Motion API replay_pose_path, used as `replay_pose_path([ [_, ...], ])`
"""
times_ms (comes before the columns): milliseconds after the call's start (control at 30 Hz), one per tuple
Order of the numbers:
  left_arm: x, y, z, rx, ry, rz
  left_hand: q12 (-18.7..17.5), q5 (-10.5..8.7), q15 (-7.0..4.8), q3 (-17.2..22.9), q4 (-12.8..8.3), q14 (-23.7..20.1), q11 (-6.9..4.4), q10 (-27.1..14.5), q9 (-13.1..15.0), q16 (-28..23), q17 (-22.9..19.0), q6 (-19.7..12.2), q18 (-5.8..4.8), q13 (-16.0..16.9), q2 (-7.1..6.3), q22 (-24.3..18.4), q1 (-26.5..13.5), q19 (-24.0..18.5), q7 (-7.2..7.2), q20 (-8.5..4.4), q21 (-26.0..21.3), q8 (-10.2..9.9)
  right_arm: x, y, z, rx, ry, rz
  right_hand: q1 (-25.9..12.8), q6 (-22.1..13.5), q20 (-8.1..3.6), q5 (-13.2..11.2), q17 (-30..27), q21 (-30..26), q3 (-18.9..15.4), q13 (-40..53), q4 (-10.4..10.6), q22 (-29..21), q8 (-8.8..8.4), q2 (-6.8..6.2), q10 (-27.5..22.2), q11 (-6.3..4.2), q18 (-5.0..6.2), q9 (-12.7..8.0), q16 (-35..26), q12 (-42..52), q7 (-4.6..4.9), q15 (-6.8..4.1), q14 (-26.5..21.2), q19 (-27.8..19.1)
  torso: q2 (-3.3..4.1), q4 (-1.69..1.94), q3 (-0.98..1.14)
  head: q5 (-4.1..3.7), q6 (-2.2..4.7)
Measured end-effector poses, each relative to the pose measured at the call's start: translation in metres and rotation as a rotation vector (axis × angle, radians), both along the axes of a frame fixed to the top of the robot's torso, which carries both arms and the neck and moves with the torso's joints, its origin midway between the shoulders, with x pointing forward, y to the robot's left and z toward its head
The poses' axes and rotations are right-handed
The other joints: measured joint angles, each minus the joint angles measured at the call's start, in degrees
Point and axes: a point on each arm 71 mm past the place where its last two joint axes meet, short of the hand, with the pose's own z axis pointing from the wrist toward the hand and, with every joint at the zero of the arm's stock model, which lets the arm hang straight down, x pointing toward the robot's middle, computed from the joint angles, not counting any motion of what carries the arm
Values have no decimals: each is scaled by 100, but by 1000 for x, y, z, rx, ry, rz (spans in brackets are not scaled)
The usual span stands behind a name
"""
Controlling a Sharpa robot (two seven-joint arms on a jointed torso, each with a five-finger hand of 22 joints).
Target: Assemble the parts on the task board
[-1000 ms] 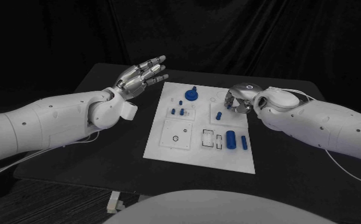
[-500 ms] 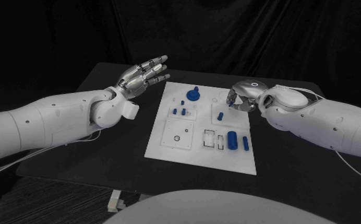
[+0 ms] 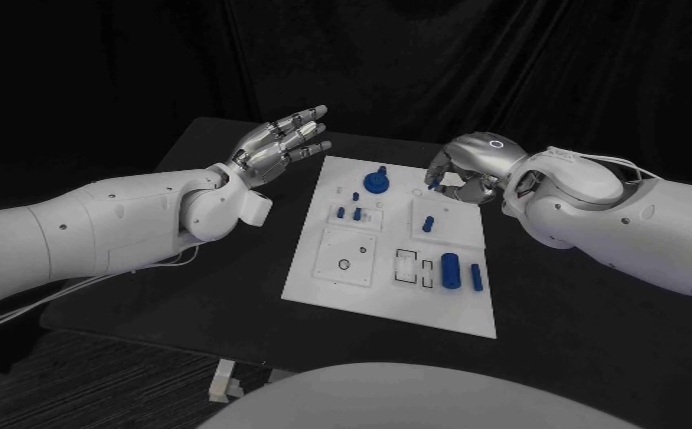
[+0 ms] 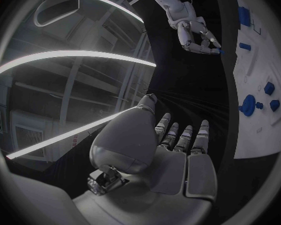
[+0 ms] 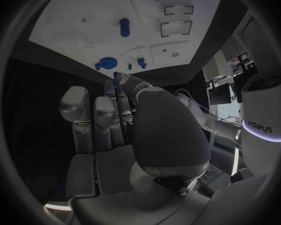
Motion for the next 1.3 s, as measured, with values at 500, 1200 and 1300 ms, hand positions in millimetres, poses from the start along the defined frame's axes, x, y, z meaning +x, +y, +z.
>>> replay_pose_path([
  [500, -1, 3, 0, 6, -2, 2, 1, 0, 0, -47, -47, 1, 1, 0, 0, 0, 0, 40, -1, 0, 0, -1, 0, 0, 40, 0, 0, 0, -35, 72, 0, 26, 35, 163, 0, 11, -19, -66, 83, 68, 0, 0, 0, 0, -11, 0, 31, -9, 0, -1, 1, -45, -10, -16, 87, 41, 0, 8, -1, 280, 0],
  [1200, -2, 3, 0, 10, -4, -3, 46, 0, 29, -47, -47, 29, 34, 33, 0, 45, 0, 40, -2, 1, 0, -1, 0, 0, 41, 0, 0, 0, -45, 99, -49, -45, 110, 168, 0, 12, -19, -66, 137, 68, 0, 0, 0, 0, -12, 0, 30, -10, 0, 0, 5, -46, -10, -15, 107, 41, 9, 13, 3, 431, 1],
  [1300, -2, 3, 0, 11, -4, -3, 47, 0, 29, -47, -47, 29, 34, 33, 0, 45, 0, 49, -3, 1, 0, -1, 0, 0, 50, 0, 0, 0, -45, 100, -52, -51, 115, 163, 0, 12, -19, -66, 142, 68, 0, 0, 0, 0, -12, 0, 33, -8, 0, -1, 5, -47, -9, -15, 108, 41, 12, 15, 4, 432, 1],
])
